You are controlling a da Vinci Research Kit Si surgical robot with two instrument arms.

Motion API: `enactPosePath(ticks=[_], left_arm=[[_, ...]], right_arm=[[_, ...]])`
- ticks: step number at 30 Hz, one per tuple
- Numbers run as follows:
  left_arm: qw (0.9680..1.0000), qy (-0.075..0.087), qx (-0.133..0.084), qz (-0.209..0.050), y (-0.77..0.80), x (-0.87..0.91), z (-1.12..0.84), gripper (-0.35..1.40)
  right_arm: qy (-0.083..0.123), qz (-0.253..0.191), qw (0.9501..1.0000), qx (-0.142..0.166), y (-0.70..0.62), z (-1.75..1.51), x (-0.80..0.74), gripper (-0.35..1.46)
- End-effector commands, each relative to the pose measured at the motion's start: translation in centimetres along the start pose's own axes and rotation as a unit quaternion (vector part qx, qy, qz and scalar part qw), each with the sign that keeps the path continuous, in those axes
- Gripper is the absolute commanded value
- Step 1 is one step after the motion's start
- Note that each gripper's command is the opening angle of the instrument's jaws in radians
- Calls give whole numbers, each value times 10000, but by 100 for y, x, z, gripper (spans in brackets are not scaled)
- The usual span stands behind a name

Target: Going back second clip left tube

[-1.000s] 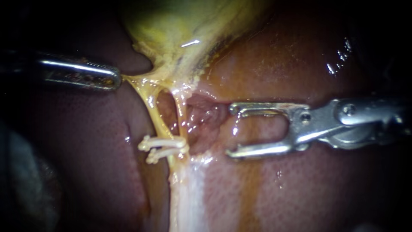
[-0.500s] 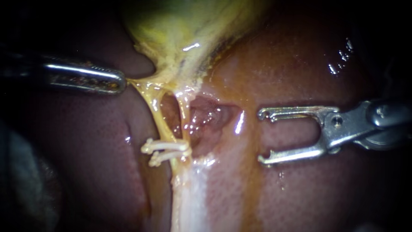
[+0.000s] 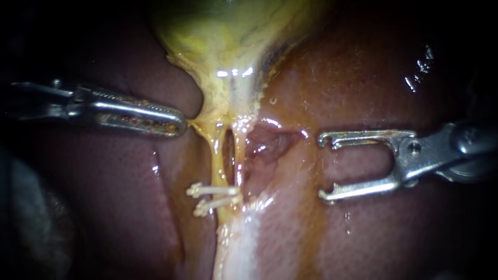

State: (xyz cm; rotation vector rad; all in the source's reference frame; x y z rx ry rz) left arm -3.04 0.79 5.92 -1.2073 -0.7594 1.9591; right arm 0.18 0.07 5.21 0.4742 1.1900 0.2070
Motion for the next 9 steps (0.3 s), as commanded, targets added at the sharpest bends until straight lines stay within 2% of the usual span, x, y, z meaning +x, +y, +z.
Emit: enactPosePath(ticks=[1, 9], left_arm=[[10000, -5, -2, -2, 0, 0, 0, -35], [10000, -9, -12, 0, 0, -1, -3, -35]], right_arm=[[1, 0, 10000, 2, 0, 0, 0, 50], [1, 1, 10000, 13, 0, 2, 1, 50]])
